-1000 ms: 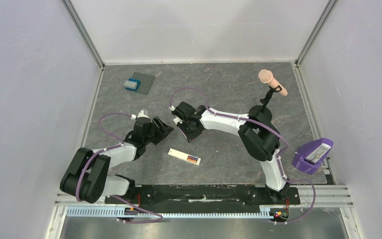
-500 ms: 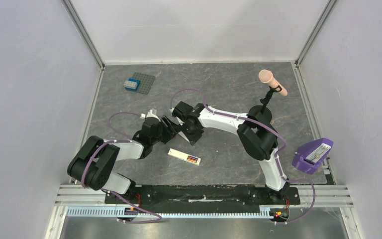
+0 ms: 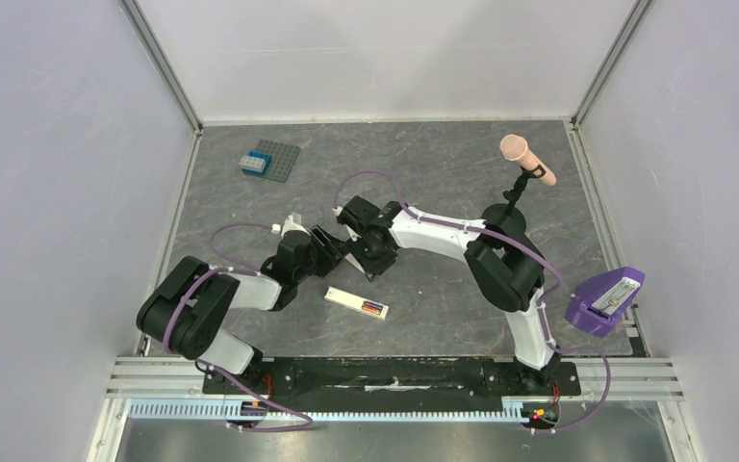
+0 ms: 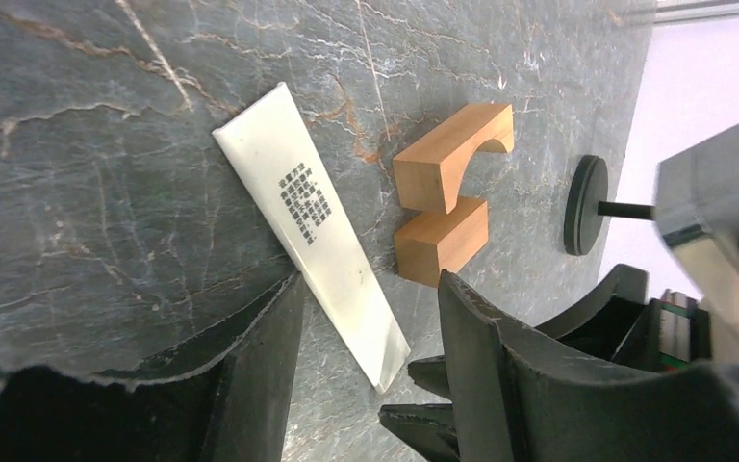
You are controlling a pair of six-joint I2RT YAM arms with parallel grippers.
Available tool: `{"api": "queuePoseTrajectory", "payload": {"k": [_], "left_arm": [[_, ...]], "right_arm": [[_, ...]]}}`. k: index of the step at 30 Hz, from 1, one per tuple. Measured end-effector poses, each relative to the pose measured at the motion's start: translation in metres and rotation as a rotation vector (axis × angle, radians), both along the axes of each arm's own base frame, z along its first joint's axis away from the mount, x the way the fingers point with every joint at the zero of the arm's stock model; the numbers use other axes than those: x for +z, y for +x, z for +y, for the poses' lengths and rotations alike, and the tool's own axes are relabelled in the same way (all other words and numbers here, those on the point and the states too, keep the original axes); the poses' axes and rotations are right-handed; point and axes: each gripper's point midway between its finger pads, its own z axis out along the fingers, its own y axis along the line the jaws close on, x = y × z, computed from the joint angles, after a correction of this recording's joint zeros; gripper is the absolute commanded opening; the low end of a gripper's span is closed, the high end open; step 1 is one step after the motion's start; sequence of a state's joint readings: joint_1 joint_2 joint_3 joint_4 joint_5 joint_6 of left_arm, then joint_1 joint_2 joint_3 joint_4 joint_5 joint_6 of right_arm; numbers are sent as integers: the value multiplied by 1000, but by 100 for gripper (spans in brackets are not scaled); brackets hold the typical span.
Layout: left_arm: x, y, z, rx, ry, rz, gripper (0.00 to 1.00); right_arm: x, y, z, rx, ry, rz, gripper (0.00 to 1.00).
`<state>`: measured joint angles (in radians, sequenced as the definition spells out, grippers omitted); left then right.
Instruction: Load the batteries into the remote control
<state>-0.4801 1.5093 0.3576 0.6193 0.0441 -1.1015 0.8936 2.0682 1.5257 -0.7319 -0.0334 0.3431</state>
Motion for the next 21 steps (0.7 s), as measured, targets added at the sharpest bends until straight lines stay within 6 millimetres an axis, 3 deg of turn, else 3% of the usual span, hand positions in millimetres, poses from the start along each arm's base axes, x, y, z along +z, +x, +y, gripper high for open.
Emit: {"api": "queuePoseTrajectory", "payload": {"k": [12,16,21], "left_arm": [[-2,-9,40,161,101,20,54],[-3,-11,49,193,133,31,54],[-4,-10,52,207,147,34,54]], "right_arm": [[12,15,5,17,19,-75,55],[11,22,9,28,3,-96,55],[-4,23,8,47,-49,-80,50]]}}
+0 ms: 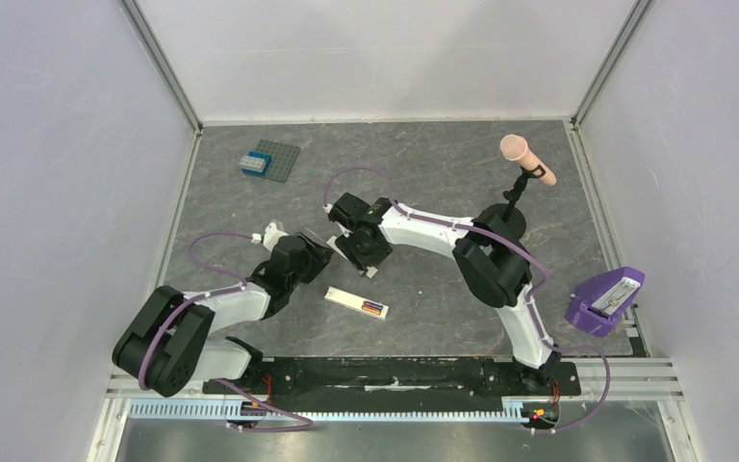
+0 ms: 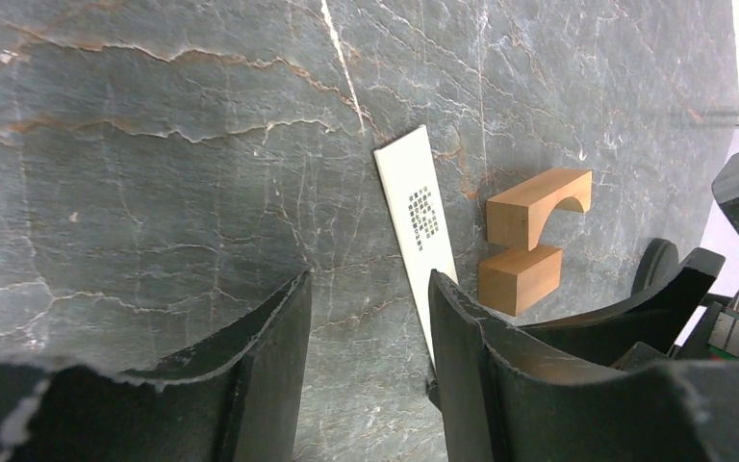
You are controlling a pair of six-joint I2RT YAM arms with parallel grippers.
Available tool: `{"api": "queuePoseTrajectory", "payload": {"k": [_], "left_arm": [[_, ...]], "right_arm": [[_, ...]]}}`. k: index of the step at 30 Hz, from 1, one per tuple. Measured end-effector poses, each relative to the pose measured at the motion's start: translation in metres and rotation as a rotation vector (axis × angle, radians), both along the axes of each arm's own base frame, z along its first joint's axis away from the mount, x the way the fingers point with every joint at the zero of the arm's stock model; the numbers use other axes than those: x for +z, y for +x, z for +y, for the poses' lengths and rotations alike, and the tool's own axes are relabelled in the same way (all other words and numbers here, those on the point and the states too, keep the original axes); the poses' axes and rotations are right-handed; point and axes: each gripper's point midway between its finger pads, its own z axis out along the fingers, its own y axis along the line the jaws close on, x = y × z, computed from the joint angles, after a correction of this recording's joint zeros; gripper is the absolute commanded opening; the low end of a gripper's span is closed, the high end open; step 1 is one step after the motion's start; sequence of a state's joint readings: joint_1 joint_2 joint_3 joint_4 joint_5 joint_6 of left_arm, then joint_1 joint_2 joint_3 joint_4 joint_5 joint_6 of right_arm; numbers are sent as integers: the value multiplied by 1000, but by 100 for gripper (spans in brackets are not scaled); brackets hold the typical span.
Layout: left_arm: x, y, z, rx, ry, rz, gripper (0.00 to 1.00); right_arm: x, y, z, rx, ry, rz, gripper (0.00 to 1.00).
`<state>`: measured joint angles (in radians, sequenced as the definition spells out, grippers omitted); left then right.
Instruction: Load the batteries into the remote control
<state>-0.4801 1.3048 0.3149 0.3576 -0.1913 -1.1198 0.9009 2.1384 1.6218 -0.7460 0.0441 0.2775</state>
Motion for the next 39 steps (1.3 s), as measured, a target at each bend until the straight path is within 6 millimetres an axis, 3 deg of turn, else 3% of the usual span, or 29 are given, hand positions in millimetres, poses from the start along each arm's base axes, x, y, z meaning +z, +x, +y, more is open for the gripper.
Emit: {"api": "queuePoseTrajectory", "payload": {"k": [5,12,17,28,39], "left_arm": [[0,0,4,16,13,1,54],[1,-2,10,33,31,4,54],[0,-4,7,13,30,8,55],[2,2,-31,-126,-79,-28,58],[2,0,-48,-181,-105,-49,58]], "right_arm": [[0,0,4,11,-11,3,35],[0,-4,6,20,-26,18,24],[0,-7,1,30,-31,21,24],[1,-34,-25,46,-78,142,27],[12,-32,-20,25,-25,186,28]]}}
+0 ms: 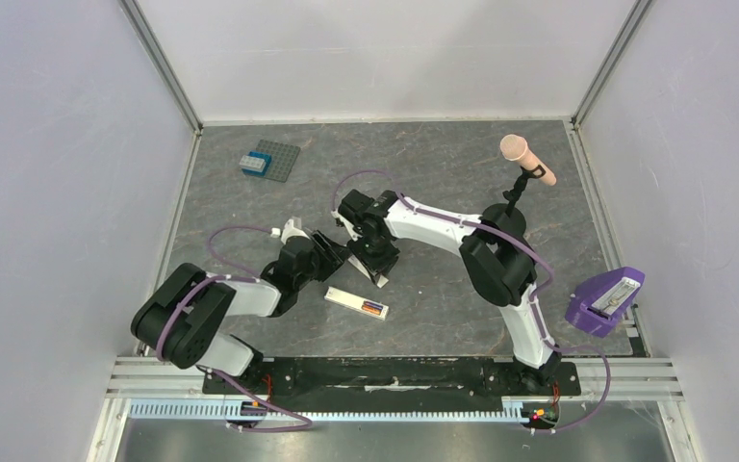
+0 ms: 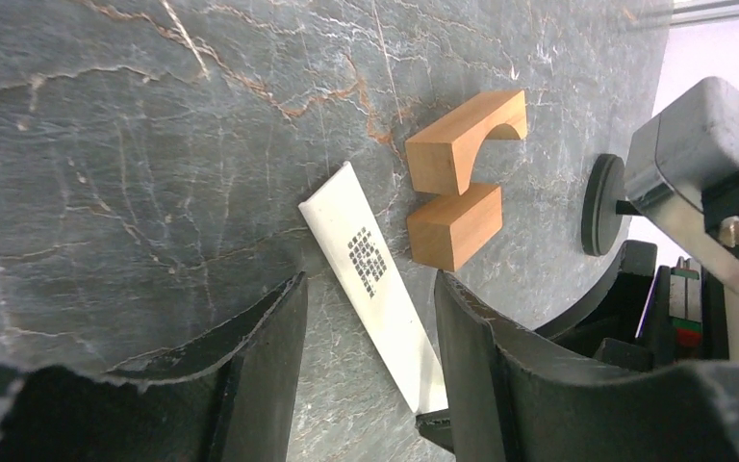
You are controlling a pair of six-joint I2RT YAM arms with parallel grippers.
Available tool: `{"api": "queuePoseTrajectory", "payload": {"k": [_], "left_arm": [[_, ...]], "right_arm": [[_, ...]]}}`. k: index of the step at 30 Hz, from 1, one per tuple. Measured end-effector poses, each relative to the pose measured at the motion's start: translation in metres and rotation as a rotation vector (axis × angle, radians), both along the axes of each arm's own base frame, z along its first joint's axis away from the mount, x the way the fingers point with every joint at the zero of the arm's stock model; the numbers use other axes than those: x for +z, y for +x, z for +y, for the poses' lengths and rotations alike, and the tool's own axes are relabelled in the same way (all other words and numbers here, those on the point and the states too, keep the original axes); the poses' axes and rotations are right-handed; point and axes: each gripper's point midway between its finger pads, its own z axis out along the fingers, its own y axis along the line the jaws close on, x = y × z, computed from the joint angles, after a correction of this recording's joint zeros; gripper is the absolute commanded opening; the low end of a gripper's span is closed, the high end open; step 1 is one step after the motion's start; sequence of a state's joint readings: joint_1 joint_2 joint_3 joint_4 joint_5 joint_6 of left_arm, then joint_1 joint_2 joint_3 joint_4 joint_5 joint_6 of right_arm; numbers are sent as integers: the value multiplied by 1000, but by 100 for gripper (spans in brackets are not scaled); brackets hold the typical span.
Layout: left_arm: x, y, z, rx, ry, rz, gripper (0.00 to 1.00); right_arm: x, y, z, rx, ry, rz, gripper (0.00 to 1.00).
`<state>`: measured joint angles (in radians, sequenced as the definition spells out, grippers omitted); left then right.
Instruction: Load the batteries into the remote control
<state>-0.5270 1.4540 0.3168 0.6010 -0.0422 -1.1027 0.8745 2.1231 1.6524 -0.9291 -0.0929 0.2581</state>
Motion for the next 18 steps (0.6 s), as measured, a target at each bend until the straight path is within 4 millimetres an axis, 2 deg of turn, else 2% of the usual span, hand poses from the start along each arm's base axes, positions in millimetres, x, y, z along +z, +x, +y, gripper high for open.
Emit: {"api": "queuePoseTrajectory", "payload": {"k": [5,12,15,18], "left_arm": [[-1,0,-7,-15,-10,-10,58],[-3,2,-17,-20,-60,-8,51],[-4,2,-20,-21,-82,-3,41],[-9,3,-23,-16,-100,7,26]], "right_arm": [[2,0,1,-12,20,17,27],[13,1,10,-32,82,24,28],[17,2,15,-36,112,25,28],[19,3,18,-39,132,24,28]]}}
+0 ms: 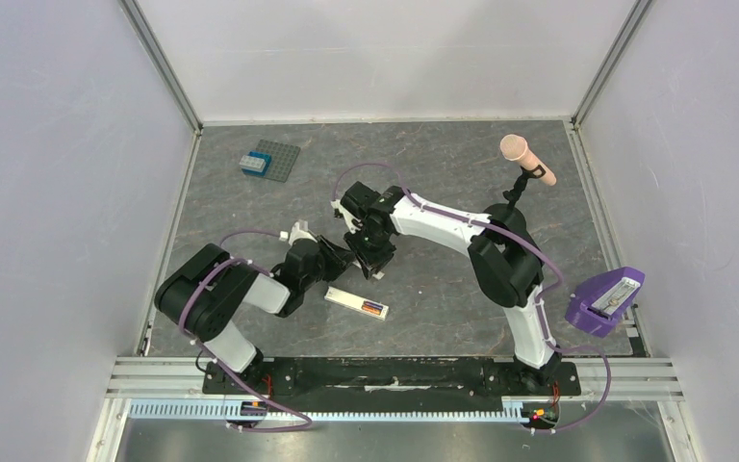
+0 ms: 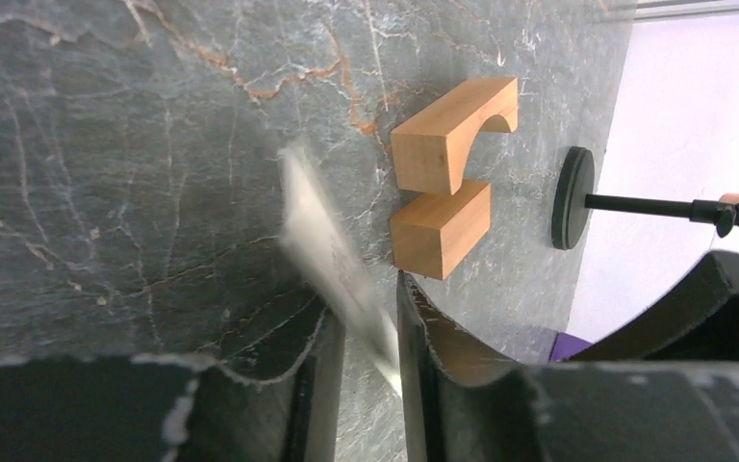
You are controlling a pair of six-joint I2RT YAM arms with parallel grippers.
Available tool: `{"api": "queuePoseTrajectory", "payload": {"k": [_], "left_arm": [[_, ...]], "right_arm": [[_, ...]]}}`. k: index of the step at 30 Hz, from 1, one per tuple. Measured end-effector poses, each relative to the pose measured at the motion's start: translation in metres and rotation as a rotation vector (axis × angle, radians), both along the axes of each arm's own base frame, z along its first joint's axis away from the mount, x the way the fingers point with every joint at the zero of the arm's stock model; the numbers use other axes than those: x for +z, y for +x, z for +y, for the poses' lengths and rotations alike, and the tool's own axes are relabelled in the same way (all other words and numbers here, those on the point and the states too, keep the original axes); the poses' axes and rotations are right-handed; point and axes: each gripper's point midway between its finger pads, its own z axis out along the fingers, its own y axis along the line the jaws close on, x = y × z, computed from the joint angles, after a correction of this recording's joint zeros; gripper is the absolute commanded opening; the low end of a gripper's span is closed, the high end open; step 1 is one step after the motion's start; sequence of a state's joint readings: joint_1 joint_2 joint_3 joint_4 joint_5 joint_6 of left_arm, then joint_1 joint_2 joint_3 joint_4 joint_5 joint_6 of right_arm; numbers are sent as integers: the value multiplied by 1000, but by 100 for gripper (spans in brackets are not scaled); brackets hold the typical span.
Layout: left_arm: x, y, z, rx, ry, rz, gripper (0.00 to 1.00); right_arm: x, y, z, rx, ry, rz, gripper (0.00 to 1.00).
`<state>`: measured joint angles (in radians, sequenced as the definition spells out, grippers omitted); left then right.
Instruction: Load the batteries into the remote control
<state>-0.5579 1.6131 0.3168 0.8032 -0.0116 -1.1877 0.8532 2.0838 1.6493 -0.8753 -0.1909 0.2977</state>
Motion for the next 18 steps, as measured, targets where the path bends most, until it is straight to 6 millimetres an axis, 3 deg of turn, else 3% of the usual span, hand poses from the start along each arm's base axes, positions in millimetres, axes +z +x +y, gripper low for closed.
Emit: {"api": "queuePoseTrajectory", "payload": {"k": [4,8,12,18], "left_arm": [[-7,-3,-4,-5,-28,26,3],[-5,-6,-7,-10,-64,33,2],[-5,-8,-6,-12,-72,32,2],[7,-12,-4,-15,-88,6,2]], "right_arm": [[-2,-3,0,-6,11,9,28],[-9,-7,-2,-14,10,21,34],[-9,-11,-6,-36,16,17,49],[24,-8,-12,-113,95,-85,67]]}}
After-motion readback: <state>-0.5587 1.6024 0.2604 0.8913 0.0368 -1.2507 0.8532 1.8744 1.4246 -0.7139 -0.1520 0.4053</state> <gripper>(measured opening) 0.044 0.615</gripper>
